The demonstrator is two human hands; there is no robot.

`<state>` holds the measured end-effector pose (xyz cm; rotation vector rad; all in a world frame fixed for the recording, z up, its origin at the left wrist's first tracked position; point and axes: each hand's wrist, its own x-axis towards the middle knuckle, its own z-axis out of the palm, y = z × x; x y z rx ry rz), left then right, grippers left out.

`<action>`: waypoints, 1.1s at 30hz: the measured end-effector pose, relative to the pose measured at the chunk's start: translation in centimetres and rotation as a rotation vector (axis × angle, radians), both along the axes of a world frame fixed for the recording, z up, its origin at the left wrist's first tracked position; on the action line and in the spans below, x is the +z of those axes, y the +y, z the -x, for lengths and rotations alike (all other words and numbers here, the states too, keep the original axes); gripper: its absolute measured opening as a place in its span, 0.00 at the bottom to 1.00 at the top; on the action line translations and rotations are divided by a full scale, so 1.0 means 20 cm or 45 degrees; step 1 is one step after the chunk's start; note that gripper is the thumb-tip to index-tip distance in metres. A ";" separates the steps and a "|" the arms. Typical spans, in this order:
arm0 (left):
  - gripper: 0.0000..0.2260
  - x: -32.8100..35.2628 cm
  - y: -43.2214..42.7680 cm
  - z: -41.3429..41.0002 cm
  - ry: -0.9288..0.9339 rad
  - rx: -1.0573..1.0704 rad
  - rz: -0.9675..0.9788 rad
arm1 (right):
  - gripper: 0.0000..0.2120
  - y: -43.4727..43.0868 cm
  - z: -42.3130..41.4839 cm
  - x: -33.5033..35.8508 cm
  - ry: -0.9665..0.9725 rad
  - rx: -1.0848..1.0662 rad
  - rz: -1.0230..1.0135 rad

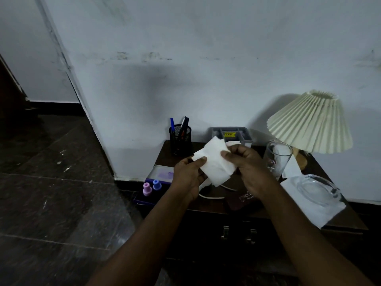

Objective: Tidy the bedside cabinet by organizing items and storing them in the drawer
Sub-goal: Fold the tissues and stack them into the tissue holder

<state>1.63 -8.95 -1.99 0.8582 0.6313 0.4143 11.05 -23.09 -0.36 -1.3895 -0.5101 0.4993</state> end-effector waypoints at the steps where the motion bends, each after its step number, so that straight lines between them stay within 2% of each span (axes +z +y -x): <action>1: 0.09 0.00 -0.02 -0.01 -0.016 -0.004 0.012 | 0.05 0.00 0.03 -0.03 -0.081 -0.038 0.074; 6: 0.06 -0.01 -0.06 -0.03 -0.022 -0.014 0.032 | 0.07 0.01 0.10 -0.04 -0.458 -0.405 0.305; 8: 0.08 -0.01 -0.06 -0.01 -0.018 -0.010 0.012 | 0.06 0.01 0.12 0.00 -0.540 -0.437 0.255; 10: 0.13 -0.01 -0.06 0.00 0.009 -0.008 -0.021 | 0.04 0.01 0.15 0.03 -0.355 -0.393 -0.006; 12: 0.15 0.00 -0.05 0.01 0.021 -0.002 -0.013 | 0.07 0.01 0.18 0.07 -0.011 -0.296 -0.337; 14: 0.15 0.00 -0.05 0.01 -0.003 0.012 0.002 | 0.07 0.01 0.18 0.09 0.183 -0.175 -0.455; 16: 0.13 0.00 -0.06 0.02 -0.033 0.022 0.009 | 0.04 0.00 0.18 0.06 -0.030 -0.145 -0.209; 18: 0.13 0.01 -0.06 0.02 -0.056 0.019 0.025 | 0.01 0.01 0.18 0.01 -0.330 -0.233 0.095; 19: 0.13 0.01 -0.06 0.02 -0.065 0.011 0.036 | 0.02 0.02 0.18 -0.01 -0.381 -0.297 0.173; 22: 0.16 0.04 -0.08 0.03 -0.100 -0.019 0.082 | 0.03 0.04 0.19 -0.03 -0.356 -0.408 0.240; 29: 0.15 0.04 -0.08 0.03 -0.172 -0.080 0.136 | 0.04 0.04 0.18 -0.04 -0.409 -0.447 0.276; 33: 0.19 0.05 -0.09 0.03 -0.235 -0.130 0.136 | 0.05 0.04 0.16 -0.04 -0.467 -0.502 0.340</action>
